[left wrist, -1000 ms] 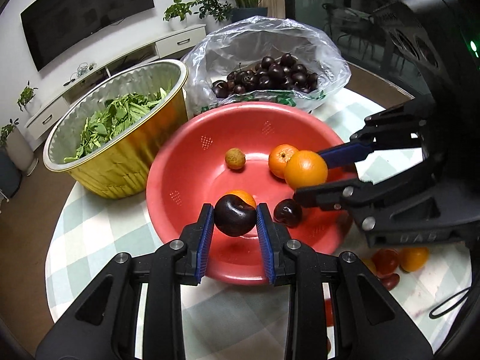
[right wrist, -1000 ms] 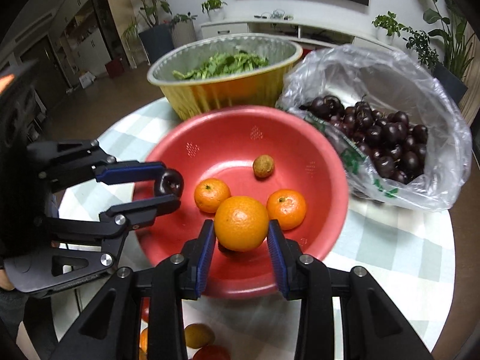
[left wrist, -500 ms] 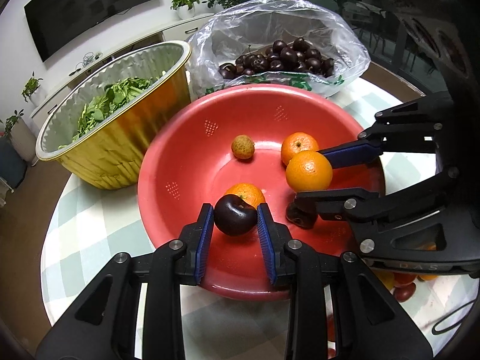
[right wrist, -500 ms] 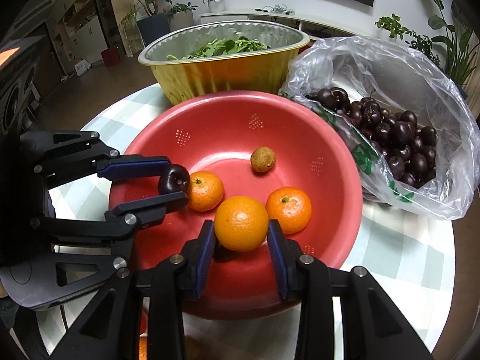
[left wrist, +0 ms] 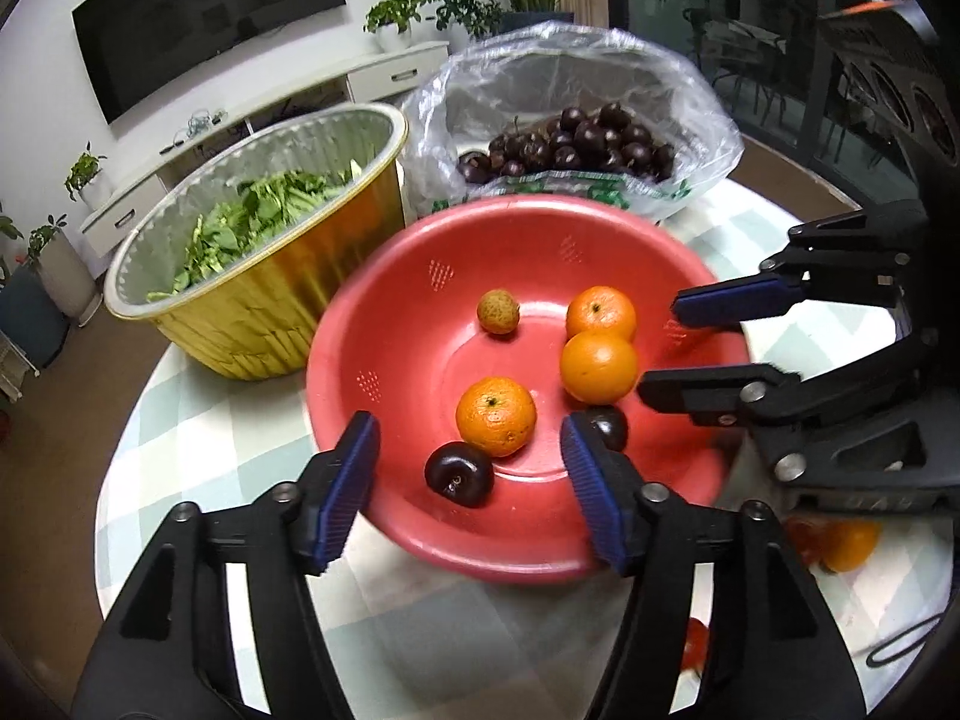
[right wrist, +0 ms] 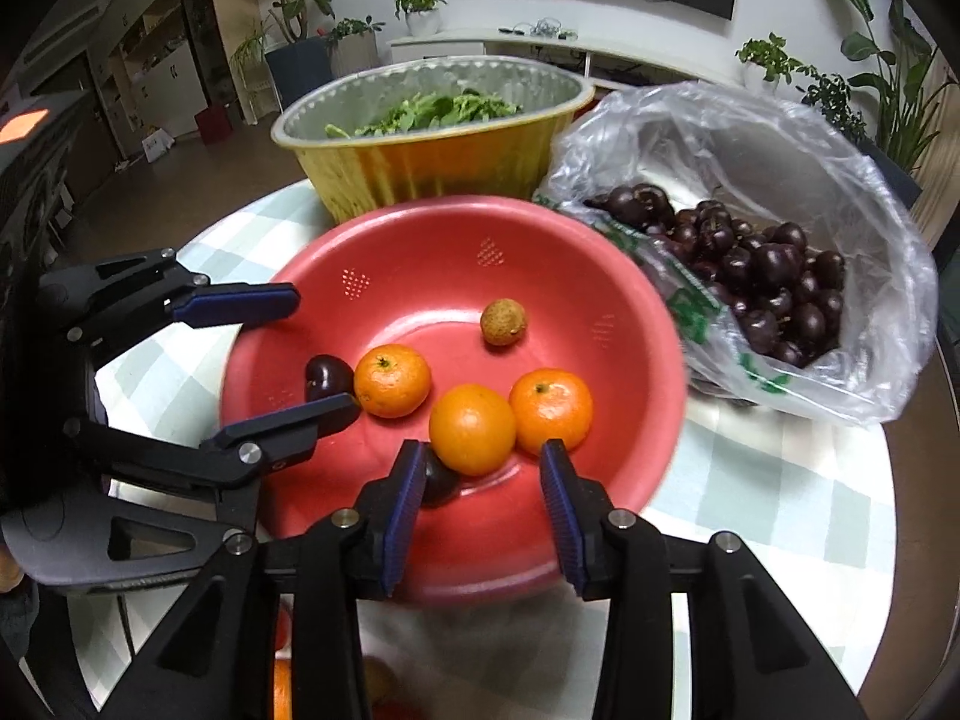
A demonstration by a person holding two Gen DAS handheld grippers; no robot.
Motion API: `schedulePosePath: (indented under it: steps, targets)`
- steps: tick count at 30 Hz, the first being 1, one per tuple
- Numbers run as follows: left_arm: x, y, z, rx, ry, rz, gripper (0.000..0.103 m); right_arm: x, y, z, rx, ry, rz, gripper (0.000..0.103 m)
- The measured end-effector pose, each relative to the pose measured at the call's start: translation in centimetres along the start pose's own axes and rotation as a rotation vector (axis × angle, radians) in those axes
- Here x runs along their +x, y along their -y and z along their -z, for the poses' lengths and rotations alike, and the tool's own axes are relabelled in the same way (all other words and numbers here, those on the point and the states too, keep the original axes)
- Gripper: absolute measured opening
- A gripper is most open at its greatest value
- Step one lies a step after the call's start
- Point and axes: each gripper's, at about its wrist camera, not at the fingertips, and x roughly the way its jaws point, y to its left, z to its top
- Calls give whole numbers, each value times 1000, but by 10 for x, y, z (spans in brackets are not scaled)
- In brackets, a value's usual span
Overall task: Organize fruits
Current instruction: 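Carry the orange and dark plum into the red bowl and open both tools, then grasp a brown pear with the left tool while the right tool grasps another orange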
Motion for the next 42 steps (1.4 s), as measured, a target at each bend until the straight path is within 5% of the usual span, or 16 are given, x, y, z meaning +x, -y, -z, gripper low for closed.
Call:
schedulePosePath:
  steps: [10,21,33,42]
  targets:
    - [-75,27,45,-89,101,4,103,-78,19,64,138,129,-73,67]
    - [-106,83,134,-172,16,-3,103,-83,-4,144,92,59,-117,70]
    - [-79,99,142,-179,-104,-23,103,-62,-11,146,47,17,-65,70]
    - [-70,100,135,-194,-109,-33,103,-50,-18,151,-2,-33,-52,43]
